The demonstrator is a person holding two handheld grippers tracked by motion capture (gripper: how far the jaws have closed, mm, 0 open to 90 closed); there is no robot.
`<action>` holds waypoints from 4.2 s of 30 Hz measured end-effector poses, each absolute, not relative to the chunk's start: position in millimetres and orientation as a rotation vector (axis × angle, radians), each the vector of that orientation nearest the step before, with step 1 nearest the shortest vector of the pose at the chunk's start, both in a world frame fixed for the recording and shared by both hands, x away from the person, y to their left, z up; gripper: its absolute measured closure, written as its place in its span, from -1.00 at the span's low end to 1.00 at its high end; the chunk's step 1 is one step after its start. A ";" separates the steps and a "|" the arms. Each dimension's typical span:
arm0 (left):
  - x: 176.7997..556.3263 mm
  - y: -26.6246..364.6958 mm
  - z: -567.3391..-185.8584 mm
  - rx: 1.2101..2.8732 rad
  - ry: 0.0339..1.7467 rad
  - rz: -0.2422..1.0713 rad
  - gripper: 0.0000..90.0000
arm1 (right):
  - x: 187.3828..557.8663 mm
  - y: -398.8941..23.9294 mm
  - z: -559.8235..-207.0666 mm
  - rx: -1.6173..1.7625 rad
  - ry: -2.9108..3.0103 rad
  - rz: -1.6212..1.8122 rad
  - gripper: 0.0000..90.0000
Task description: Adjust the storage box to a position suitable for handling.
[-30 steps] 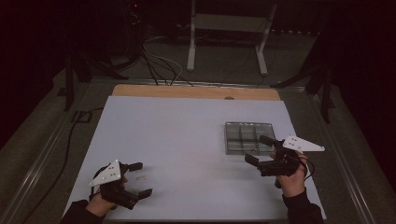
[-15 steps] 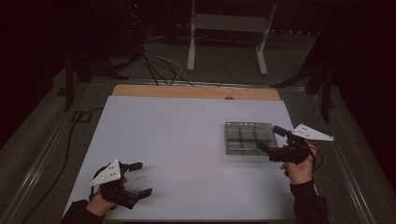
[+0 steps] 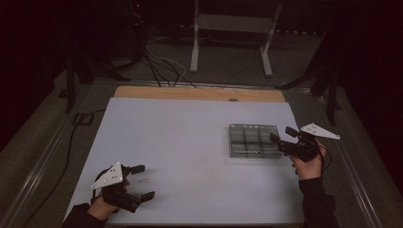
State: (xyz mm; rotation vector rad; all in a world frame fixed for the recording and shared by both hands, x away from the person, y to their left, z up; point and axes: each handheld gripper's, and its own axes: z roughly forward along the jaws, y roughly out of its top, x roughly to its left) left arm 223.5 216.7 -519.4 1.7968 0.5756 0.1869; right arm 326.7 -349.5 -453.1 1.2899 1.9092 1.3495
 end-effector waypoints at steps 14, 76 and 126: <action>222.8 215.6 -518.6 1.789 0.572 0.181 -0.98 | 347.4 -383.4 -490.8 1.480 1.905 1.019 1.00; 246.6 215.9 -501.1 1.743 0.654 0.207 -0.98 | 377.7 -298.4 -520.2 1.421 2.234 1.036 1.00; 344.8 177.0 -512.1 1.938 1.006 0.246 0.57 | 435.5 -203.5 -520.7 1.288 2.365 1.065 1.00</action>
